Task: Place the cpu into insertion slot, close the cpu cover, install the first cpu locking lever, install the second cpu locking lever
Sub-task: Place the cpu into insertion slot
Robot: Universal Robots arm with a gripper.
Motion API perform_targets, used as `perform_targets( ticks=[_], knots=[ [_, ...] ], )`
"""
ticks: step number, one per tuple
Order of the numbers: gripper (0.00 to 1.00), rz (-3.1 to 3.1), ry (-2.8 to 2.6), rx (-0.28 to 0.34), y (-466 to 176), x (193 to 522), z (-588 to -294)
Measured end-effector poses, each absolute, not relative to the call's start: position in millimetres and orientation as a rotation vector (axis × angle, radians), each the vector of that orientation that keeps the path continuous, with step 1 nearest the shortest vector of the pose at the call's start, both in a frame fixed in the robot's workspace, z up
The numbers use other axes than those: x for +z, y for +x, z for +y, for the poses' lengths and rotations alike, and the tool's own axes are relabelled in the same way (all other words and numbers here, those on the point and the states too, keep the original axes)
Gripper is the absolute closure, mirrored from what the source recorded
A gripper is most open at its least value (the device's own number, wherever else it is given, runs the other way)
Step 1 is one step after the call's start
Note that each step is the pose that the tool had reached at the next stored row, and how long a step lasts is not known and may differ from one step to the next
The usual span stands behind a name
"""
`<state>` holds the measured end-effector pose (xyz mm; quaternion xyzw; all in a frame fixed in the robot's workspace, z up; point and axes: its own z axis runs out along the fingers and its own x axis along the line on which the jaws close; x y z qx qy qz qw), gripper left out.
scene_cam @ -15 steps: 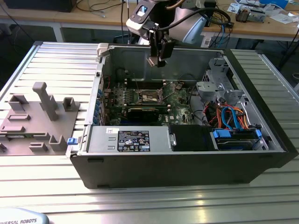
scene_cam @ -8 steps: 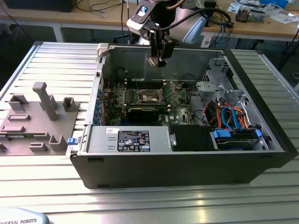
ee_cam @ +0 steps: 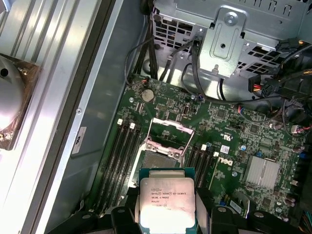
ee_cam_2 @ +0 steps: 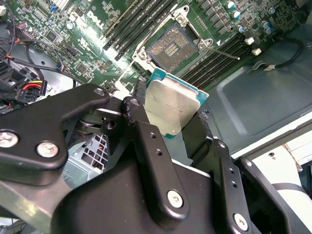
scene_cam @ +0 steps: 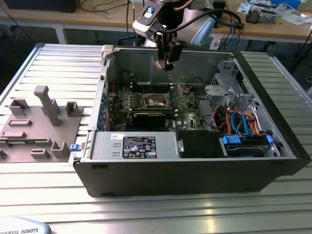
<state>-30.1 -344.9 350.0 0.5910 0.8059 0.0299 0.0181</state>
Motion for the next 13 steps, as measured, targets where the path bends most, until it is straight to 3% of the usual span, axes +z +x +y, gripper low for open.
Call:
perform_targets(
  ticks=[13],
  knots=[
    [0.46,2.473,1.875,0.092,-30.0,344.1,-344.9]
  ],
)
